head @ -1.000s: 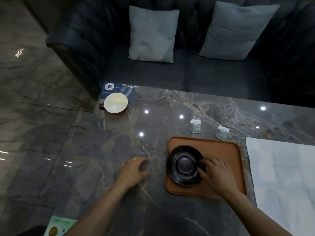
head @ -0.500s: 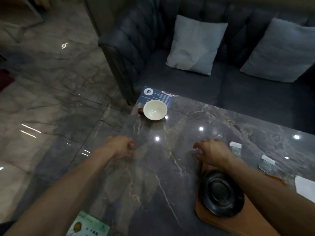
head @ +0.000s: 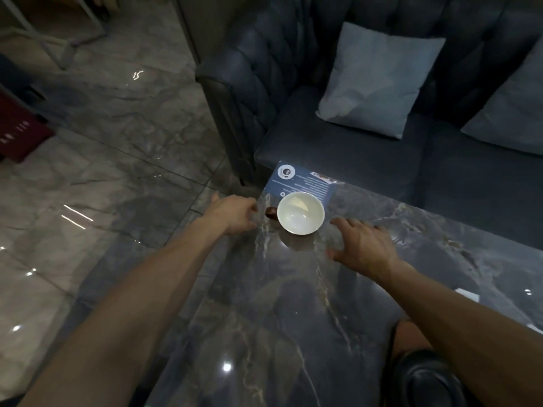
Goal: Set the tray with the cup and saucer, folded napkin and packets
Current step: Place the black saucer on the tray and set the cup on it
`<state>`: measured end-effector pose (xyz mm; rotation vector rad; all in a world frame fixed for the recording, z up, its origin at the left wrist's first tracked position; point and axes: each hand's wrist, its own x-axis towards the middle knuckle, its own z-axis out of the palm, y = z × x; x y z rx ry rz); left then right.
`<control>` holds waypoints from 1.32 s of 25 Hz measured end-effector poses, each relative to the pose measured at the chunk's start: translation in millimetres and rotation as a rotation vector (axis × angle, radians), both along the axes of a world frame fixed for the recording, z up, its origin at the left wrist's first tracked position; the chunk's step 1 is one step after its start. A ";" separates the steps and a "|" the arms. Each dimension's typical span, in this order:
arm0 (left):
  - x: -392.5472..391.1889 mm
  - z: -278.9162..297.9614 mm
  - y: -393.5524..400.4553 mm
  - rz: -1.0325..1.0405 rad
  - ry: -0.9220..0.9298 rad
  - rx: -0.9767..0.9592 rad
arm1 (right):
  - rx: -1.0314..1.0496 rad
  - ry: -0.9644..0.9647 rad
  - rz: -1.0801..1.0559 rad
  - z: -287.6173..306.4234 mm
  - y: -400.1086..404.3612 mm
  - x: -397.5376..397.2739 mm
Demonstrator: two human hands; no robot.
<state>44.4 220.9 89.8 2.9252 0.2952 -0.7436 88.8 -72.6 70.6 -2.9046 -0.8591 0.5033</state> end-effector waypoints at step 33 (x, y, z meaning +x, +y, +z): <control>-99.6 6.1 -177.6 0.239 -0.372 -0.775 | 0.647 0.231 -0.356 26.2 -124.8 -99.4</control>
